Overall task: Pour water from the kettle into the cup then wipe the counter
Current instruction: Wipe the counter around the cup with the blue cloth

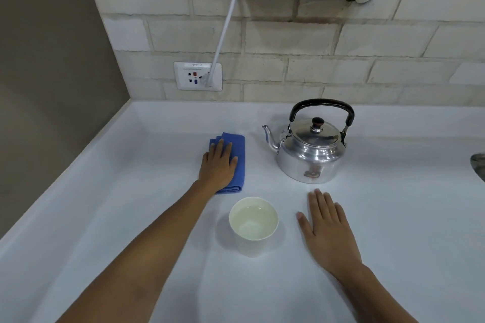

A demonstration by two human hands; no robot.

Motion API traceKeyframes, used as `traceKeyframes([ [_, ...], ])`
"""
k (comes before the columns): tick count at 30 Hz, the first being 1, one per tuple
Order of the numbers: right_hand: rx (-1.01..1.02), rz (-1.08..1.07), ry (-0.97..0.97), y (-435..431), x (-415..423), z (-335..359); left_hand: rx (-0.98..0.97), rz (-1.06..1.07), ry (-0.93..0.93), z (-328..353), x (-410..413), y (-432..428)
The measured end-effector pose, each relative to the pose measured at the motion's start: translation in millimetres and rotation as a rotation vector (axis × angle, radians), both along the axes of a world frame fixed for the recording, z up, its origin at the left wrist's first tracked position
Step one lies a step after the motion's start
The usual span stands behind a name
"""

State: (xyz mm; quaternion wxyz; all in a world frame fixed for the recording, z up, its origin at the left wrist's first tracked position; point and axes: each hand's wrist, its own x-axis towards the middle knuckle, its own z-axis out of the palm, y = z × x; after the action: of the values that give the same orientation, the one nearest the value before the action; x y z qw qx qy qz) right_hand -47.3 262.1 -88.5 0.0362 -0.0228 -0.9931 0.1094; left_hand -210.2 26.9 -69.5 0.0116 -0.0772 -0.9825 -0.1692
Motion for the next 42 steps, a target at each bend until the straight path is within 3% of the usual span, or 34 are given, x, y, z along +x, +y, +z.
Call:
traceKeyframes([
  [5, -0.009, -0.005, 0.016, -3.2, 0.2, -0.4, -0.069, 0.016, -0.054, -11.4, -18.2, 14.2],
  [8, -0.023, 0.003, 0.013, -2.6, 0.3, 0.6, -0.092, -0.154, -0.068, -9.9, 2.2, 17.6],
  [12, -0.031, 0.022, 0.017, -0.2, 2.3, 1.8, -0.299, -0.526, 0.117, -10.5, 47.8, 0.0],
  [17, -0.023, 0.019, 0.017, -0.1, 2.7, 1.8, -0.068, -0.628, 0.064, -3.8, 98.4, -54.4],
  [20, -0.018, 0.009, 0.016, -3.1, 2.1, 0.1, -0.087, -0.576, 0.043, -1.1, 87.0, -62.3],
  [26, 0.029, 0.018, 0.033, -1.4, 0.6, 0.5, -0.136, -0.156, 0.02, -1.5, 55.3, -11.5],
  [36, 0.049, 0.031, 0.046, 2.5, -0.8, -2.9, -0.035, -0.106, 0.09, -15.7, 214.6, -69.0],
  [42, 0.044, 0.03, 0.048, 2.2, -1.4, -2.9, -0.075, 0.112, -0.005, -7.4, 172.1, -64.2],
])
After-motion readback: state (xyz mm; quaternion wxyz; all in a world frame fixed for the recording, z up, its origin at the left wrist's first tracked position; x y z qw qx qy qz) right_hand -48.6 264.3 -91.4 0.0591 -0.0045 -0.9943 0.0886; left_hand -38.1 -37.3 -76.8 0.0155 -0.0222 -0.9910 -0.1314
